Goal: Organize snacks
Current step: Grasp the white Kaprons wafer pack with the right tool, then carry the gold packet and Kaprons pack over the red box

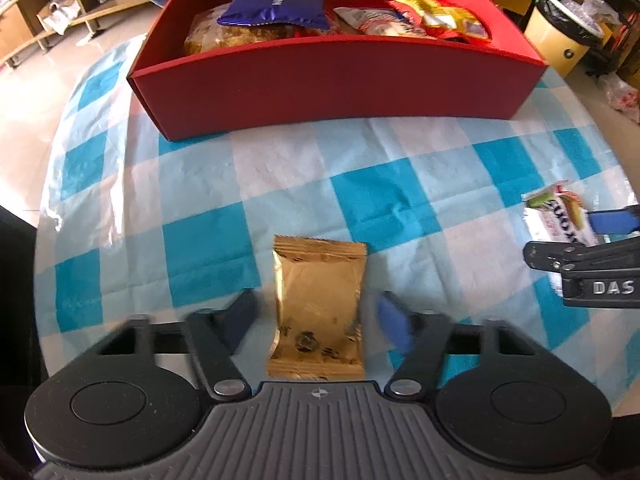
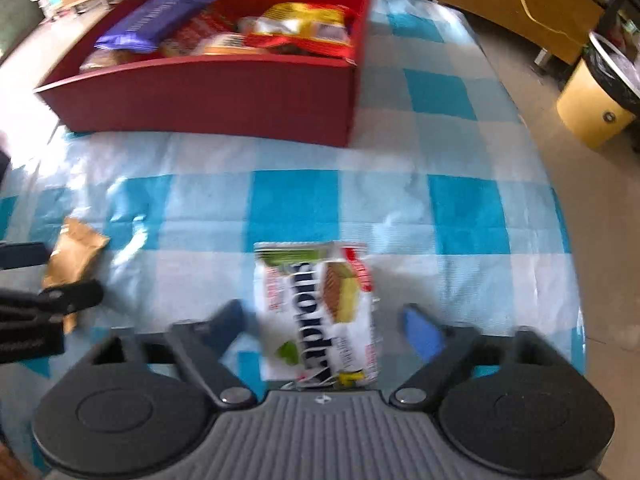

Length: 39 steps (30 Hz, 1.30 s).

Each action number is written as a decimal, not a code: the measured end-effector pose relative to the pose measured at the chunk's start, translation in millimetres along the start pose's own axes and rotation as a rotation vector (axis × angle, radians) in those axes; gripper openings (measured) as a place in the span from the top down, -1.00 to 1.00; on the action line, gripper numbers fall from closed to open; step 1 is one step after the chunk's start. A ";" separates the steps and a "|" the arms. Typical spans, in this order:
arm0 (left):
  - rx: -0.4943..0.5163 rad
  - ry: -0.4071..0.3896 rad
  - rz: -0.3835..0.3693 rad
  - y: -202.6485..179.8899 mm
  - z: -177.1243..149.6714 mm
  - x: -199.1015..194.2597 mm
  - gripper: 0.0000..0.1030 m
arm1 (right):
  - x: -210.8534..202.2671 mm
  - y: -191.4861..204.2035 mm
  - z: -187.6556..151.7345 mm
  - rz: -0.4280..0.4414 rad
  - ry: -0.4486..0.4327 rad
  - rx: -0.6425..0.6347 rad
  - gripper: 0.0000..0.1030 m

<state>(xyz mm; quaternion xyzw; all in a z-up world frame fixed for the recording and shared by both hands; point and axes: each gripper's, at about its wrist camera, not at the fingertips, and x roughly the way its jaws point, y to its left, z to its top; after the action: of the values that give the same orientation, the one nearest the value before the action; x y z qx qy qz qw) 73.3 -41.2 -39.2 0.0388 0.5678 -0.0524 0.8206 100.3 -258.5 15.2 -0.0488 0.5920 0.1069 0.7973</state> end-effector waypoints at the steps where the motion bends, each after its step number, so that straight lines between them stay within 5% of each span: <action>1: -0.002 -0.002 -0.004 0.4 -0.7 -1.8 -0.01 | -1.3 3.2 -2.2 0.004 -0.001 -0.001 0.01; 8: -0.039 0.000 -0.028 8.4 0.0 -6.3 0.04 | -3.8 18.0 -12.4 0.008 -0.004 -0.033 0.01; 39: -0.037 -0.215 -0.050 -3.7 45.2 -56.9 0.04 | -50.0 23.4 38.7 0.048 -0.224 0.014 0.01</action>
<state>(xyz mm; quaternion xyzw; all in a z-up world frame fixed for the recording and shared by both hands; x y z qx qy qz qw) 94.9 -48.1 29.9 0.0039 0.4783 -0.0662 0.8757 117.3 -233.4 75.4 -0.0168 0.5012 0.1265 0.8559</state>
